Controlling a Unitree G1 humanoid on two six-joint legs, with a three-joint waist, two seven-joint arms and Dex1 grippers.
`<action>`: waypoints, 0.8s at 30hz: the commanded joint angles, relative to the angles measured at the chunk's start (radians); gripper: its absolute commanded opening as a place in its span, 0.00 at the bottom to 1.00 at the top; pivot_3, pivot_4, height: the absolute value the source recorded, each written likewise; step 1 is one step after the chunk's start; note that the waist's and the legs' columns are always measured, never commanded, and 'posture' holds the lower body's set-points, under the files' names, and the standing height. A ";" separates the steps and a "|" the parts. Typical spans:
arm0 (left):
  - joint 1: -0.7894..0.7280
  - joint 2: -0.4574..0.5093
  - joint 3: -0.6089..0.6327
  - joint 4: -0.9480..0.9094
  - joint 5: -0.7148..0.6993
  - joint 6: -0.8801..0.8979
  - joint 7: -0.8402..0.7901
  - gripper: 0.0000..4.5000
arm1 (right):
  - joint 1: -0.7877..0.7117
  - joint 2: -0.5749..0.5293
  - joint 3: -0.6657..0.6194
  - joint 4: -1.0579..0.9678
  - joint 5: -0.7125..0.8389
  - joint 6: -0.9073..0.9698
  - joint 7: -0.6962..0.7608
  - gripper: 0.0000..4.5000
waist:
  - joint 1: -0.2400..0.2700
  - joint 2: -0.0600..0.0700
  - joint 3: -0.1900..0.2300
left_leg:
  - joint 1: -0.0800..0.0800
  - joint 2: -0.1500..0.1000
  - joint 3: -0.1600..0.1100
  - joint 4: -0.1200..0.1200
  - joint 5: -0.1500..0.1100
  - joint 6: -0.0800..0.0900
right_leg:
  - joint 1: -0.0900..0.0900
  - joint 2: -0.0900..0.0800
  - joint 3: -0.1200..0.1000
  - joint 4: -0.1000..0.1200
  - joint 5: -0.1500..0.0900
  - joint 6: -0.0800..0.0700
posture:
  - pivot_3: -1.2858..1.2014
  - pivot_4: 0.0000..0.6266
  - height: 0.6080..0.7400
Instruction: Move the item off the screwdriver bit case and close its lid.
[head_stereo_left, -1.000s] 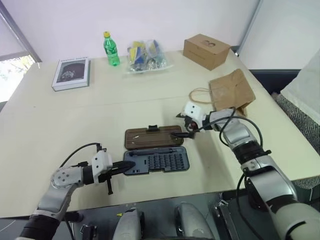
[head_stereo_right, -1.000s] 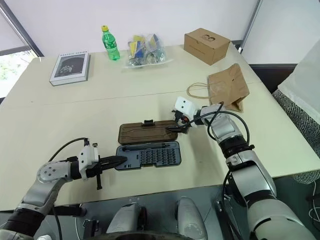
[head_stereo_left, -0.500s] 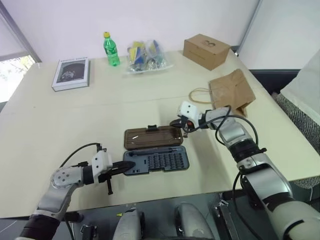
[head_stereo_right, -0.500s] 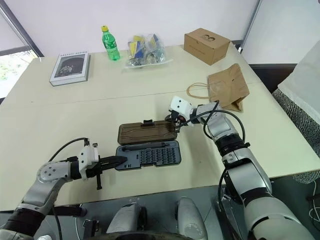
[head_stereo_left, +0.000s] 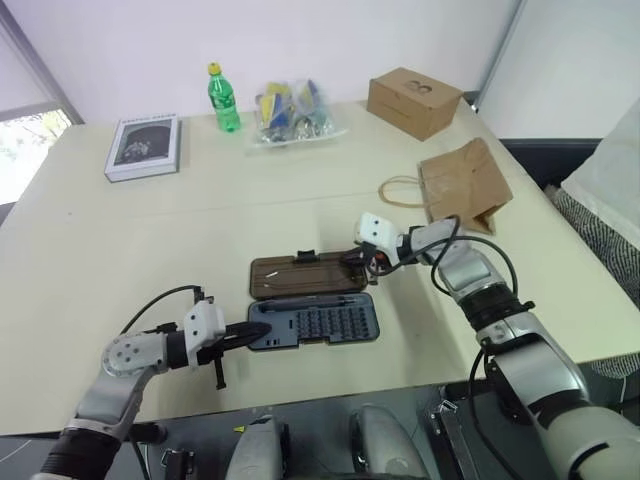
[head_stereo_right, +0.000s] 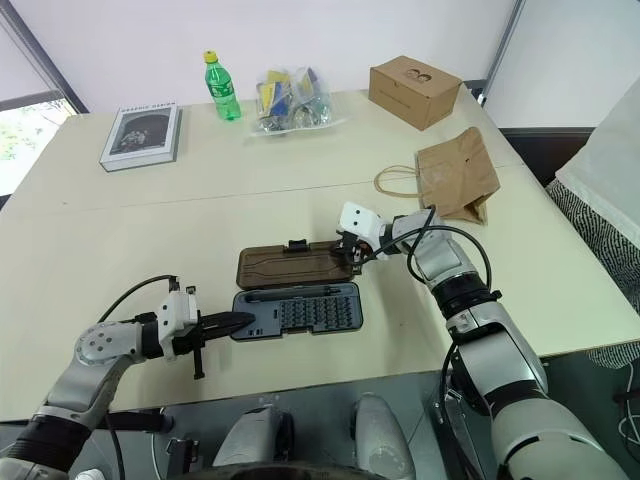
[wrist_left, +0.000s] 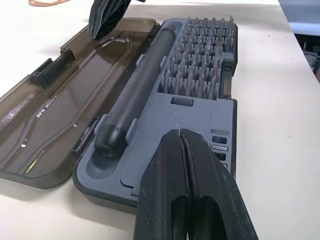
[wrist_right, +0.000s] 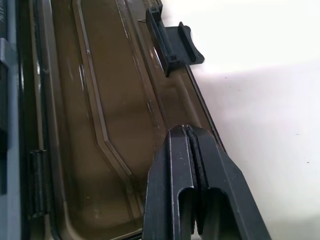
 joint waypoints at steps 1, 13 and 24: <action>0.037 0.007 -0.045 0.098 0.089 0.043 0.005 0.00 | -0.017 0.003 0.001 -0.003 -0.010 -0.028 -0.012 0.39 | 0.000 0.000 0.000 | 0.000 0.000 0.000 0.000 0.000 0.000 | 0.000 0.000 0.000 0.000 0.000 0.000 | 0.52 0.24 1.00; 0.046 0.008 -0.043 0.094 0.087 0.046 0.006 0.00 | -0.031 -0.012 -0.012 -0.040 0.008 -0.022 0.002 0.64 | 0.000 0.000 0.000 | 0.000 0.001 0.000 0.000 0.000 0.000 | 0.000 -0.002 0.000 -0.001 0.000 -0.001 | 0.52 0.24 1.00; 0.054 0.010 -0.044 0.087 0.085 0.044 0.002 0.00 | -0.098 0.008 -0.038 0.020 0.020 -0.034 -0.024 0.64 | 0.000 0.000 0.000 | -0.001 0.001 0.000 -0.002 0.000 0.000 | -0.002 -0.003 0.000 -0.001 -0.001 -0.001 | 0.52 0.24 1.00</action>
